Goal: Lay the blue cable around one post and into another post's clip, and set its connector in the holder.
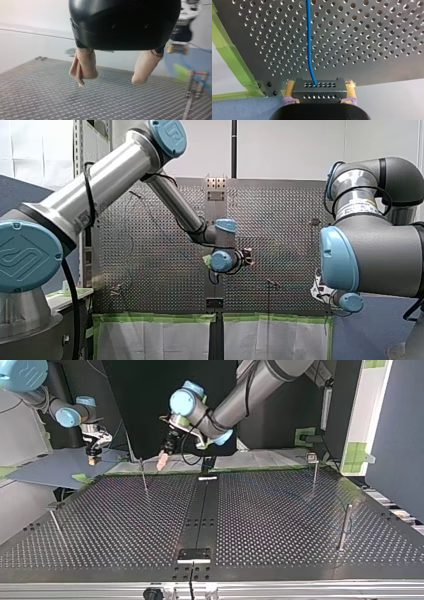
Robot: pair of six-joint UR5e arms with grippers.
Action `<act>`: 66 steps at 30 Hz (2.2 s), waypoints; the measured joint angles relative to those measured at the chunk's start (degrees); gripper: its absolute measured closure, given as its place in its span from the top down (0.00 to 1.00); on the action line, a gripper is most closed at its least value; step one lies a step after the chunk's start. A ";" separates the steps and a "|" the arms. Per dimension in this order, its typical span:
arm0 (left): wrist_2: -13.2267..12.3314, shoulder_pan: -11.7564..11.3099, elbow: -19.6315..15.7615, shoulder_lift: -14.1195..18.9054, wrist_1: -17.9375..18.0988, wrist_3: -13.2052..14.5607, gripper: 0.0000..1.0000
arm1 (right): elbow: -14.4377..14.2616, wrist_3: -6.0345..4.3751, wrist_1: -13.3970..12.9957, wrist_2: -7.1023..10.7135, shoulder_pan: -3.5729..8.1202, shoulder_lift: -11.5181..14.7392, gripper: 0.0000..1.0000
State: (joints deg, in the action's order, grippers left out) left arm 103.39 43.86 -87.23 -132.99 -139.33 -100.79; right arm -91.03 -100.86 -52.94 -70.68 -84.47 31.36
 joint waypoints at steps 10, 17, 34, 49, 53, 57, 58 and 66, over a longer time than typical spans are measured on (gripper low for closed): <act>-2.22 -0.99 -6.13 6.14 6.05 -2.12 1.00 | 0.00 -0.05 -0.11 0.37 -0.38 -0.09 0.02; -0.53 -2.15 -10.35 10.35 4.81 -1.01 1.00 | 0.00 -0.24 -0.27 0.44 -0.52 -0.16 0.02; 6.06 -7.56 -19.92 19.92 4.04 -5.40 1.00 | 0.01 -0.41 -0.40 0.45 -0.69 -0.34 0.02; 4.59 -15.71 -28.08 28.08 6.43 -13.54 1.00 | 0.00 -0.64 -0.65 0.44 -1.04 -0.40 0.02; 4.99 -18.02 -30.39 30.38 6.35 -15.85 1.00 | 0.01 -0.73 -0.78 0.44 -1.08 -0.44 0.02; 5.88 -20.28 -32.65 32.65 6.34 -18.12 1.00 | 0.01 -0.81 -0.86 0.44 -1.14 -0.44 0.02; 6.03 -20.79 -33.15 33.16 6.33 -18.62 1.00 | 0.01 -0.86 -0.89 0.44 -1.14 -0.44 0.02; 6.51 -25.56 -37.92 37.93 4.87 -23.40 1.00 | 0.02 -0.97 -0.94 0.44 -1.20 -0.50 0.02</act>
State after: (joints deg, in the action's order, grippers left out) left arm 109.90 18.30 -125.15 -95.06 -134.46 -124.19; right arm -91.02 -101.82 -53.88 -70.24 -85.66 30.86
